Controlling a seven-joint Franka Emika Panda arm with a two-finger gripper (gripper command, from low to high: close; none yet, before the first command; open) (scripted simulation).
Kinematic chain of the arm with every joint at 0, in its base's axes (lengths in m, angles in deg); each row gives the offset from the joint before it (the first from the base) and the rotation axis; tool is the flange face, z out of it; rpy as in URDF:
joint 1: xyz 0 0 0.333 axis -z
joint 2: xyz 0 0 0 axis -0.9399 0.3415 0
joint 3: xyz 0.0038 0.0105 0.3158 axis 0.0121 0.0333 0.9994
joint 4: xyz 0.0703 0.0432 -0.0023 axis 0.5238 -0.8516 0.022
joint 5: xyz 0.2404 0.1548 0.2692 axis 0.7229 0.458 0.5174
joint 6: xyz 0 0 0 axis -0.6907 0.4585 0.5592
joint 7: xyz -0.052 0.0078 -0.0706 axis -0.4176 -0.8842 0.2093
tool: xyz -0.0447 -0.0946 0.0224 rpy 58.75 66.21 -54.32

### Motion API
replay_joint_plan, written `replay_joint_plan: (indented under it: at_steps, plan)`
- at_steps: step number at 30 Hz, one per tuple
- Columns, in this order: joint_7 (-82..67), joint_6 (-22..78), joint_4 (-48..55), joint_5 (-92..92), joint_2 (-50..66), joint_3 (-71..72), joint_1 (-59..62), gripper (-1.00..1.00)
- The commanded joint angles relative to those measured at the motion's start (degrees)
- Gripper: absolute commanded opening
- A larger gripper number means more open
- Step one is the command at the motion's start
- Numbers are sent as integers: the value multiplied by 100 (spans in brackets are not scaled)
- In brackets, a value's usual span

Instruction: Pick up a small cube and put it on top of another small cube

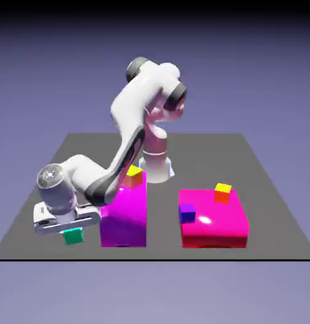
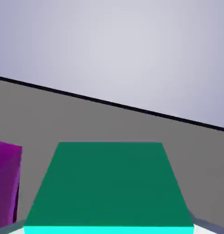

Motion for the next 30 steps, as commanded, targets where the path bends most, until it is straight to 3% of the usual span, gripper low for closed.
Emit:
replay_joint_plan:
  at_steps: [1, 14, 26, 30]
  plan:
    - [105, 24, -73, -128, -208, 184, 57, -100]
    - [1962, 746, -981, -1552, -2876, 2390, 824, -100]
    - [4952, 2338, -1435, -2155, -4451, 3162, 1420, -100]
    - [5004, 1967, -1842, -2143, -4448, 3132, 1422, -100]
